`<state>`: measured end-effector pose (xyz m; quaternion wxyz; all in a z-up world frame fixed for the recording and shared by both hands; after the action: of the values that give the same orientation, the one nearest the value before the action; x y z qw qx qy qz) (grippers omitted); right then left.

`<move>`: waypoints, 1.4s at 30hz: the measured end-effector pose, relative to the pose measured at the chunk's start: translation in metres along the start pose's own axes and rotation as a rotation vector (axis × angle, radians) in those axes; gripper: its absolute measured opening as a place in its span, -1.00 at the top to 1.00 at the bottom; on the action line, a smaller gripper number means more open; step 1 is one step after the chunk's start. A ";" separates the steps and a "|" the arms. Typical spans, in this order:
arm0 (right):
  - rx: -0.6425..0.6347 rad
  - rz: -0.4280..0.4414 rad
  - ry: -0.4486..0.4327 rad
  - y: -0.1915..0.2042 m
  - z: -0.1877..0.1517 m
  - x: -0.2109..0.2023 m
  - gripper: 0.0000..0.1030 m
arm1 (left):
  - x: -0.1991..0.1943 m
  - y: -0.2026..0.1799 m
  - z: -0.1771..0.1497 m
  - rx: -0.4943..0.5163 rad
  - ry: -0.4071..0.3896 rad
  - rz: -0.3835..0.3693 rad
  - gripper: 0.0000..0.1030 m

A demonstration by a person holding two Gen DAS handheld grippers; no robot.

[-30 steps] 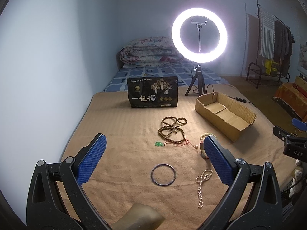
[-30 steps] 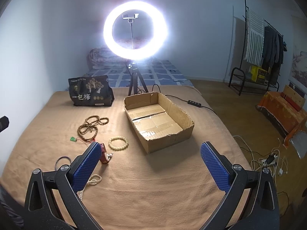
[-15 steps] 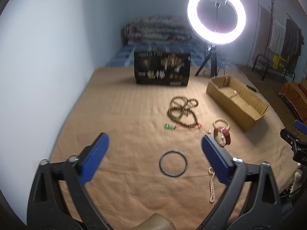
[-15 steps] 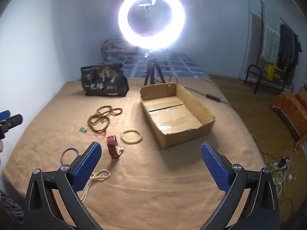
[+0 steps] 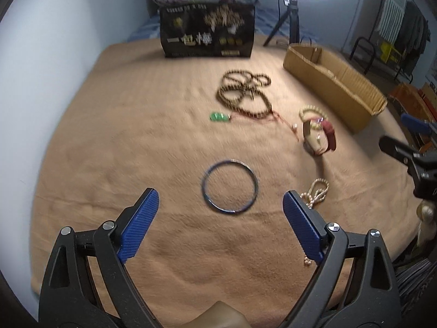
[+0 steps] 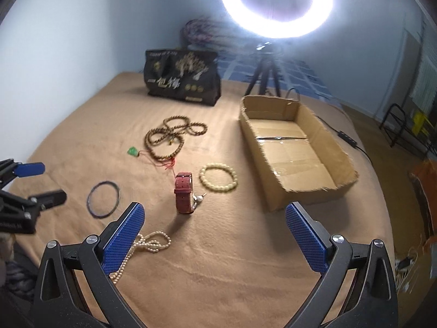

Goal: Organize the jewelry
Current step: 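Grasp the dark blue bangle with the left tool while the right tool grasps the red watch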

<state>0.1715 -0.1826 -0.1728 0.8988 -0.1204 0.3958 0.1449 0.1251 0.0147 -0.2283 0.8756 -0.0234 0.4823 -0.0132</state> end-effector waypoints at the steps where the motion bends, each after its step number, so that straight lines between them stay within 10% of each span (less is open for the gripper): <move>1: -0.005 0.004 0.012 0.001 -0.001 0.005 -0.99 | 0.004 -0.002 -0.003 -0.002 0.011 -0.004 -0.83; 35: -0.057 0.115 0.151 0.029 0.004 0.079 -0.98 | 0.097 0.009 -0.007 -0.110 0.116 0.085 -0.89; 42: -0.064 0.138 0.185 0.034 0.000 0.089 -0.70 | 0.093 0.008 -0.004 -0.113 0.103 0.071 -0.56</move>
<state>0.2172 -0.1366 -0.2422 0.8420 -0.1346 0.4796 0.2072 0.1711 0.0188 -0.3098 0.8467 -0.0549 0.5274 0.0438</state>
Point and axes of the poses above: each gripper's, at about its wrist camera, not at the fingertips, and x roughly the way its jaws point, y to its left, z to its top, the point moved 10 cm from there along x, roughly the way its jaws point, and after that the axes turned 2 degrees about -x, right-handed, at the moved point
